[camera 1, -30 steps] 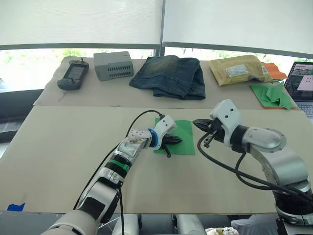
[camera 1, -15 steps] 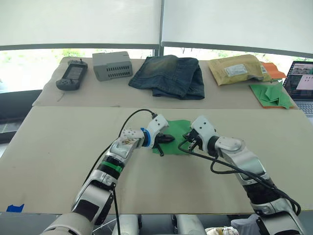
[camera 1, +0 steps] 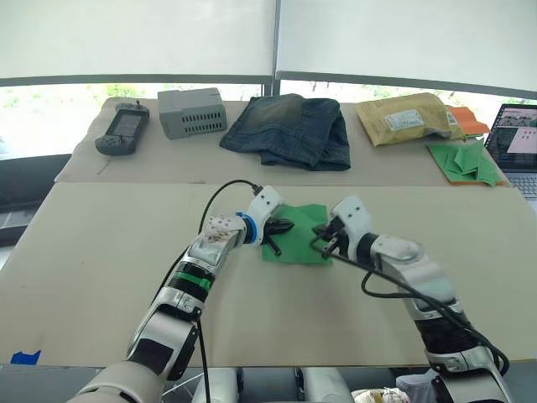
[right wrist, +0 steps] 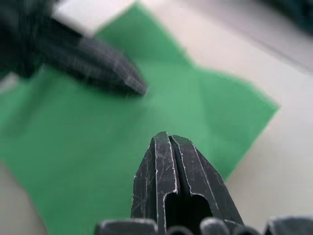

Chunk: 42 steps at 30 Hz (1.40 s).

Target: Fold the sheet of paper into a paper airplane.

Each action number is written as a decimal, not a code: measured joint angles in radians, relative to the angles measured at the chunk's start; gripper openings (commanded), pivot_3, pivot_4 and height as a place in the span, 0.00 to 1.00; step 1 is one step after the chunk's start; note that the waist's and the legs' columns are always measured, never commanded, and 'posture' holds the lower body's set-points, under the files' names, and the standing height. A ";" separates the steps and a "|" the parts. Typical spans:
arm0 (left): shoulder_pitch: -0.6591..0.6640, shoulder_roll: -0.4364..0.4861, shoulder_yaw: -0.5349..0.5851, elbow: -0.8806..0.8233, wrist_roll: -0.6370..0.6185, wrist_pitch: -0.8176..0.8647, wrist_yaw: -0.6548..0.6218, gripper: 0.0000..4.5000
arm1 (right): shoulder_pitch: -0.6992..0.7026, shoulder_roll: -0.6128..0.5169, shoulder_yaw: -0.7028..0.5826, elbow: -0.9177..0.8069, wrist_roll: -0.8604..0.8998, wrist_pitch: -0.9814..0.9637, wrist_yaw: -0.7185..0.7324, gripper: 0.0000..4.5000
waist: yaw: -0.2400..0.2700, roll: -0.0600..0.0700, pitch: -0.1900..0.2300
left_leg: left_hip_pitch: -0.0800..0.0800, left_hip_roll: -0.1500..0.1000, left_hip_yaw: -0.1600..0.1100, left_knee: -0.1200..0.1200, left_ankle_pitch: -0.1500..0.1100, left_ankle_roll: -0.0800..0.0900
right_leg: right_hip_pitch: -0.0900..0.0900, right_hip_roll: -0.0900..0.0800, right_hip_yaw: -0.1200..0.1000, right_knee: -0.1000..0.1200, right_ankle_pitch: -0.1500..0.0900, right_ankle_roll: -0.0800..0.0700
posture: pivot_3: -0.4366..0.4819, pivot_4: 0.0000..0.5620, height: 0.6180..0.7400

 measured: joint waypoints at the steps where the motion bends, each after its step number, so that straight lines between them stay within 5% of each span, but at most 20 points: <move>1: 0.003 0.011 0.004 -0.018 -0.003 0.006 -0.004 0.00 | -0.002 0.001 -0.027 -0.014 0.012 0.019 -0.008 0.13 | 0.001 0.000 0.000 | 0.000 0.000 0.000 0.000 0.000 0.000 | 0.000 0.000 0.000 0.000 0.000 -0.001 | 0.48 0.27 0.91; 5: 0.042 0.086 0.050 -0.164 -0.039 0.074 -0.027 0.00 | -0.007 0.013 -0.127 -0.028 0.058 0.100 -0.047 0.41 | -0.002 0.000 0.000 | 0.000 0.001 -0.001 -0.001 0.000 0.000 | 0.000 0.000 0.000 0.000 0.001 -0.001 | 0.48 0.27 0.91; 19: 0.101 0.136 0.082 -0.375 -0.078 0.217 -0.003 0.00 | -0.135 0.115 -0.172 0.336 0.151 0.112 -0.046 0.41 | -0.003 0.001 0.001 | 0.001 0.000 0.001 -0.001 0.000 0.000 | 0.000 0.000 0.000 0.000 0.002 -0.003 | 0.48 0.27 0.91; 34: 0.126 0.159 0.084 -0.408 -0.093 0.239 0.054 0.00 | -0.193 0.134 -0.172 0.448 0.176 0.077 0.013 0.41 | -0.025 0.002 0.001 | 0.001 0.001 -0.001 -0.001 0.000 0.000 | 0.000 0.000 0.000 0.001 0.002 -0.003 | 0.48 0.27 0.91; 40: 0.126 0.162 0.084 -0.408 -0.093 0.239 0.054 0.00 | -0.195 0.150 -0.172 0.465 0.206 0.078 0.037 0.01 | -0.024 0.002 0.001 | 0.001 0.000 -0.001 -0.001 0.000 0.000 | 0.000 0.000 0.000 0.001 0.002 -0.003 | 0.48 0.27 0.91; 42: 0.126 0.168 0.084 -0.408 -0.095 0.239 0.051 0.00 | -0.195 0.149 -0.173 0.463 0.213 0.082 0.049 0.01 | -0.024 0.002 0.001 | 0.001 0.000 -0.001 -0.001 0.000 0.000 | 0.000 0.000 0.000 0.001 0.002 -0.003 | 0.48 0.27 0.91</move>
